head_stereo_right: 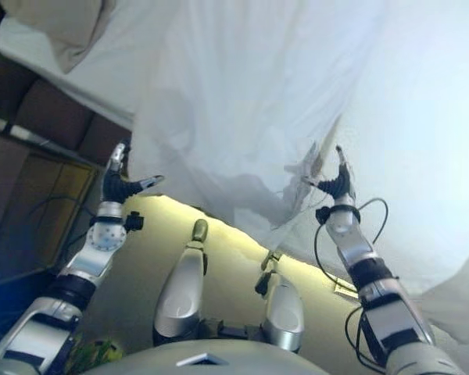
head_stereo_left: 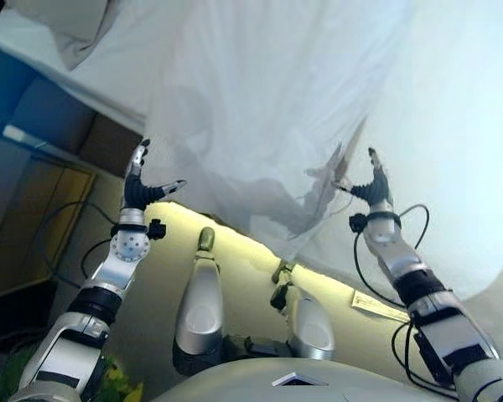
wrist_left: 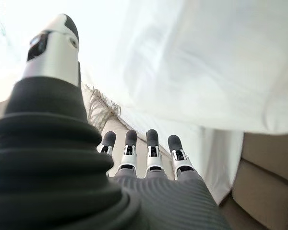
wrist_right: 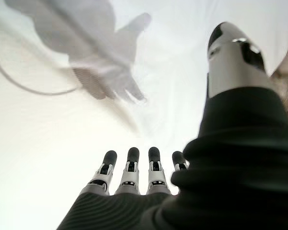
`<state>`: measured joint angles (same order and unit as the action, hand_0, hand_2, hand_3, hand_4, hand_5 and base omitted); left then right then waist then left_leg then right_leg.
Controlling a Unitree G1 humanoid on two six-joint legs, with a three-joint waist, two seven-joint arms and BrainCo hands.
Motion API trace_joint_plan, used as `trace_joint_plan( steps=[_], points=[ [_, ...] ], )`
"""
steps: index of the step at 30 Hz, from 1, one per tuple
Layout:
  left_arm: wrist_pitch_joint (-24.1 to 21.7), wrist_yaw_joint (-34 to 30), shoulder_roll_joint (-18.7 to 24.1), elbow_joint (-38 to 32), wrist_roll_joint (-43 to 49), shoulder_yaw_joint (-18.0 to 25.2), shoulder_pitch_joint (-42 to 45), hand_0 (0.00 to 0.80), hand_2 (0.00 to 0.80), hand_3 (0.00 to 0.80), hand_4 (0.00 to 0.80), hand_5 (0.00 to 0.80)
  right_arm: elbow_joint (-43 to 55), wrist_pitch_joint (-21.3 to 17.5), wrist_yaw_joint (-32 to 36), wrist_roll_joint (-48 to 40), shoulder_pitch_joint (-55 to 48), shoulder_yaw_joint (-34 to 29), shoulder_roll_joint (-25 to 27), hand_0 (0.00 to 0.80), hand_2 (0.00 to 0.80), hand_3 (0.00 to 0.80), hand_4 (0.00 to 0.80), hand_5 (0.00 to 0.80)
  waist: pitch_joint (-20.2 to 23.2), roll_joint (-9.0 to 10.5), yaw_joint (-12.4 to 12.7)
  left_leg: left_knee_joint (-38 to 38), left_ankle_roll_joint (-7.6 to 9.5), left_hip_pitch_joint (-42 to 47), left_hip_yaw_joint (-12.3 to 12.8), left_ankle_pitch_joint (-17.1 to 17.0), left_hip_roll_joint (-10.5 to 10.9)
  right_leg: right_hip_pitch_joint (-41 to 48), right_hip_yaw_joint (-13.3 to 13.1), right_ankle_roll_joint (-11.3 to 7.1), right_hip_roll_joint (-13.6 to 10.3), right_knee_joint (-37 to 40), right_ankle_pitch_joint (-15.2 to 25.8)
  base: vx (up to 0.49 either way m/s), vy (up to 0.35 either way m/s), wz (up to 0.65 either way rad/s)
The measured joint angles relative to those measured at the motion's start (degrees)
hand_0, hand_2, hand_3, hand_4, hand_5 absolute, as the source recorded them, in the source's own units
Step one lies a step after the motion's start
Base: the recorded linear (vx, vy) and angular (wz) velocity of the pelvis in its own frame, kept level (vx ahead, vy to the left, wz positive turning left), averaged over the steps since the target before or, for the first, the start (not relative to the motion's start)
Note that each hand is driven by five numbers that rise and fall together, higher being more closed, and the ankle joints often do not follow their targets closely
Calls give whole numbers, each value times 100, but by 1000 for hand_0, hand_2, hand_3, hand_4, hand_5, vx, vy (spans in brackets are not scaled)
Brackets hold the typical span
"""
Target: Make the bed neatly
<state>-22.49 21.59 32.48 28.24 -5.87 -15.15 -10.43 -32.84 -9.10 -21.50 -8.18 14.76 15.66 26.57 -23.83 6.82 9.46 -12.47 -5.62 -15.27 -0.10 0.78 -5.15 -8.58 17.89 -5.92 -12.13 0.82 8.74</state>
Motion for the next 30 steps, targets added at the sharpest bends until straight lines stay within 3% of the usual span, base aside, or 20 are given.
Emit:
trace_joint_plan(
  steps=[6,13,17,24,30],
  points=[
    [64,-372,-189,13,-60,325,727,0,0,0,0,0,22,-298,791,-1032,-875,-337,-523,0,0,0,0,0,715,-13,-217,265,-43,454,239,61,-94,273,-165,14,104,201,-8,95,-14,-21],
    [101,-972,-594,206,-175,339,1178,0,0,0,0,0,-406,-339,2103,-3624,-1521,-905,-1343,0,0,0,0,0,1420,-82,-388,827,-33,1014,407,-25,-80,577,-244,8,106,377,-41,59,14,-8],
    [249,-1345,-788,293,-521,371,1323,0,0,0,0,0,-924,-335,2558,-4544,-1717,-1084,-1497,0,0,0,0,0,1676,-175,-389,1213,-48,1295,448,-190,-68,669,-248,-27,111,406,-71,47,-1,-2],
    [447,-1791,-908,330,-909,556,1677,0,0,0,0,0,-1159,-302,2836,-4941,-1927,-1305,-1489,0,0,0,0,0,1998,-369,-385,1739,-93,1694,495,-412,-96,810,-247,-45,189,434,-124,0,0,0],
    [542,-2047,-920,460,-1301,558,1698,0,0,0,0,0,-1730,-179,2866,-4935,-1936,-1302,-1489,0,0,0,0,0,2183,-416,-373,1743,-79,1784,507,-384,-140,893,-243,-46,211,439,-175,58,-3,-1]
  ],
)
